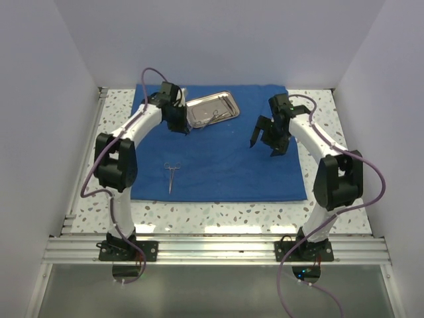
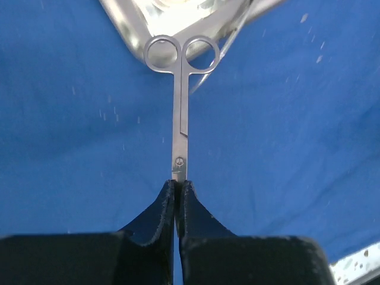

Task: Open and lay out the surgical kit
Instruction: Pick up the medical item from the container, then place the medical item in the surgical kit.

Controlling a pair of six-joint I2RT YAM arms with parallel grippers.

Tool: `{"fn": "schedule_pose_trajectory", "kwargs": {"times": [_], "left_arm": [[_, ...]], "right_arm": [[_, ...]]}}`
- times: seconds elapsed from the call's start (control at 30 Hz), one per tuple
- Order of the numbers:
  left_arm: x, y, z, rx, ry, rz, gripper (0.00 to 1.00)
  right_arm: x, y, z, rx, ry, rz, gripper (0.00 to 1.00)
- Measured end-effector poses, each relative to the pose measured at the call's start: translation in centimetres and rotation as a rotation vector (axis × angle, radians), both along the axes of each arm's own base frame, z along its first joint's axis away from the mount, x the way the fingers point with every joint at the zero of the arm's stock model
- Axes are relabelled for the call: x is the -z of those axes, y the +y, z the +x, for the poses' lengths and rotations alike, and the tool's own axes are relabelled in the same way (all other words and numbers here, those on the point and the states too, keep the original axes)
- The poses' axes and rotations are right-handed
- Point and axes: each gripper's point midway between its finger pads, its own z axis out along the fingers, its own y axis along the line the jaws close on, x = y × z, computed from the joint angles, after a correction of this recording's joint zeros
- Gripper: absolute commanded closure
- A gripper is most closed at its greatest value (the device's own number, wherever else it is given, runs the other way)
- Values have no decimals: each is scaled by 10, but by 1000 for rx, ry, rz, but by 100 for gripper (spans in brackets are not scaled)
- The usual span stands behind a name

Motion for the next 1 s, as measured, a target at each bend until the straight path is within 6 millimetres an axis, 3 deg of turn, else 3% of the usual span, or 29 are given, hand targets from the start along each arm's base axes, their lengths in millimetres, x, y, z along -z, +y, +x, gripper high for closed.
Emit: {"fn": "schedule_pose_trajectory", "kwargs": {"times": [0.1,0.2,0.47,0.63,0.8,1.0], "left_arm": [[7,7,-28,-12,48,8,100],[2,15,-48,-34,54,17,100],[-56,40,-104,-167,-74,18,100],[-74,40,-152,-217,-125,12,100],[-54,42,-199,-238,-100,15,100],[4,49,-228,-260,12,91,100]], "right_arm": [[-7,0,0,3,-19,4,10],[-15,1,0,1,-39,10,10],[-28,4,-10,-47,-88,42,10],[-37,3,-29,-70,-120,65,10],[-41,5,-50,-81,-147,108,10],[-32,8,-65,-93,-124,121,10]]}}
